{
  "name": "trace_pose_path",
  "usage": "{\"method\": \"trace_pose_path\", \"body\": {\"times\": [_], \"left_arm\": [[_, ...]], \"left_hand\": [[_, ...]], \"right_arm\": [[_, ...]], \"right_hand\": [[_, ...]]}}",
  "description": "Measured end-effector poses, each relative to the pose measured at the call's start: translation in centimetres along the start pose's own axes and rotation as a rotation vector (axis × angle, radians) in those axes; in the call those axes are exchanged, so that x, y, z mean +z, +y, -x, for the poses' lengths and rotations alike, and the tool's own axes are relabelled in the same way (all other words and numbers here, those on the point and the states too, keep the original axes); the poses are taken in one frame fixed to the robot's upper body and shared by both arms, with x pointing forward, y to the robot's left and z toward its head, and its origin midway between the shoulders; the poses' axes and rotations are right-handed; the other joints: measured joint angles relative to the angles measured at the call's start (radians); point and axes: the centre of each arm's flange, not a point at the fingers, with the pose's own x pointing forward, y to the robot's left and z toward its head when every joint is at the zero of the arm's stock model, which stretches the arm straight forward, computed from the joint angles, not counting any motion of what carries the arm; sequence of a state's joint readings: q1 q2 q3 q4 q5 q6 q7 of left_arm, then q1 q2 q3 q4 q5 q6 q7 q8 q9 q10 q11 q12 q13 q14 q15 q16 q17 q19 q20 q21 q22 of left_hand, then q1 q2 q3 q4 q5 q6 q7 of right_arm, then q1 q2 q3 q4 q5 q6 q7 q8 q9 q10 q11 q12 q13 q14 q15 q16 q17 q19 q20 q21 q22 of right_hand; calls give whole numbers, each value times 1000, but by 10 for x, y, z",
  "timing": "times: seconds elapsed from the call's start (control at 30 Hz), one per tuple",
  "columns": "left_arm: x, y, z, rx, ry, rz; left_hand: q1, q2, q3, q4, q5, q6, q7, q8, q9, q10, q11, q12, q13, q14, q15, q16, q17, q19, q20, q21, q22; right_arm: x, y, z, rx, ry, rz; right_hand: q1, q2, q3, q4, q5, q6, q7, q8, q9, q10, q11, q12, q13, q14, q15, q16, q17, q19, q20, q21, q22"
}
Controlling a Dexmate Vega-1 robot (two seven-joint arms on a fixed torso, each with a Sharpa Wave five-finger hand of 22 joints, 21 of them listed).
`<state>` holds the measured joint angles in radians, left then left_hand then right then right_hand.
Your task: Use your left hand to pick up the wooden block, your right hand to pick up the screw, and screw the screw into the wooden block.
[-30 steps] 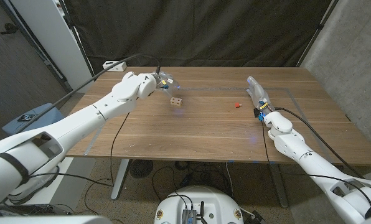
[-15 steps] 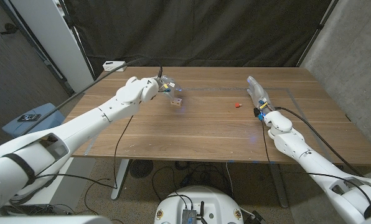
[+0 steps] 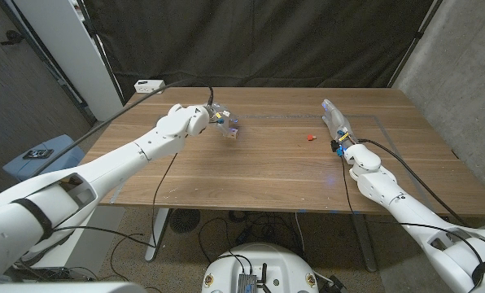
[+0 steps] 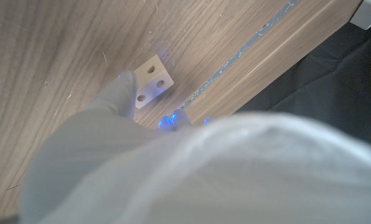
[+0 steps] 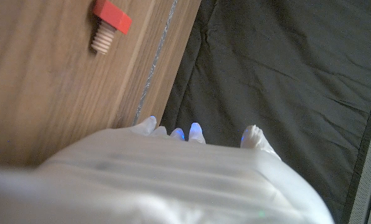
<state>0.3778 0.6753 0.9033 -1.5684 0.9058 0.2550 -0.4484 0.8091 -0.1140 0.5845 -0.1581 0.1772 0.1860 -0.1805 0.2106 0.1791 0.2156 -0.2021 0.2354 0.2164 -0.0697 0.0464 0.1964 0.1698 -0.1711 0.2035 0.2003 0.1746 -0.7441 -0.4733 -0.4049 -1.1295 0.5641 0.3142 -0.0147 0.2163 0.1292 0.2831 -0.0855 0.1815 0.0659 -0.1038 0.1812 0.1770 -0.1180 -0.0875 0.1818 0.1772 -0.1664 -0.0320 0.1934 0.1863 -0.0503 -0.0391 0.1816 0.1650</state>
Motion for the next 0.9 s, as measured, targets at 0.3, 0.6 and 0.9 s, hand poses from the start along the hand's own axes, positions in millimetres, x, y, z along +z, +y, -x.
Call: {"method": "trace_pose_path", "body": {"times": [0.3, 0.6, 0.9], "left_arm": [[1, -8, -5, -7, 3, 7], [2, -13, -9, -8, 5, 6], [3, -18, -12, 1, 5, 7]], "left_hand": [[4, 4, -8, 0, 0, 0, 0, 0, 0, 0, 0, 0, 5, 13, -6, 0, 0, 0, 0, 0, 0], [11, 2, -8, 0, 0, 9, 2, 0, 0, 7, 0, 0, 5, 27, -13, 0, 0, 0, 0, 0, 0], [23, 11, -16, 1, 0, 39, -9, 5, 0, 35, -5, 12, 8, 48, -34, 4, 0, 0, 0, 0, 0]], "right_arm": [[-1, 1, -2, 1, 4, 1], [-2, 1, -2, 0, 7, 1], [-3, 2, -2, -3, 10, 2]], "right_hand": [[0, 0, 0, 0, 0, 0, 0, 0, 0, 0, 0, 0, 0, 0, 0, 0, 0, 0, 0, 0, 0], [0, 0, 3, -3, 0, 6, -6, 0, 0, 0, 0, 0, 0, 0, 0, 0, 0, 0, 0, 0, 0], [0, 0, 3, -3, 0, 6, -5, 0, 0, 0, 0, 0, 0, 0, 0, 0, 0, 0, 0, 0, 0]]}}
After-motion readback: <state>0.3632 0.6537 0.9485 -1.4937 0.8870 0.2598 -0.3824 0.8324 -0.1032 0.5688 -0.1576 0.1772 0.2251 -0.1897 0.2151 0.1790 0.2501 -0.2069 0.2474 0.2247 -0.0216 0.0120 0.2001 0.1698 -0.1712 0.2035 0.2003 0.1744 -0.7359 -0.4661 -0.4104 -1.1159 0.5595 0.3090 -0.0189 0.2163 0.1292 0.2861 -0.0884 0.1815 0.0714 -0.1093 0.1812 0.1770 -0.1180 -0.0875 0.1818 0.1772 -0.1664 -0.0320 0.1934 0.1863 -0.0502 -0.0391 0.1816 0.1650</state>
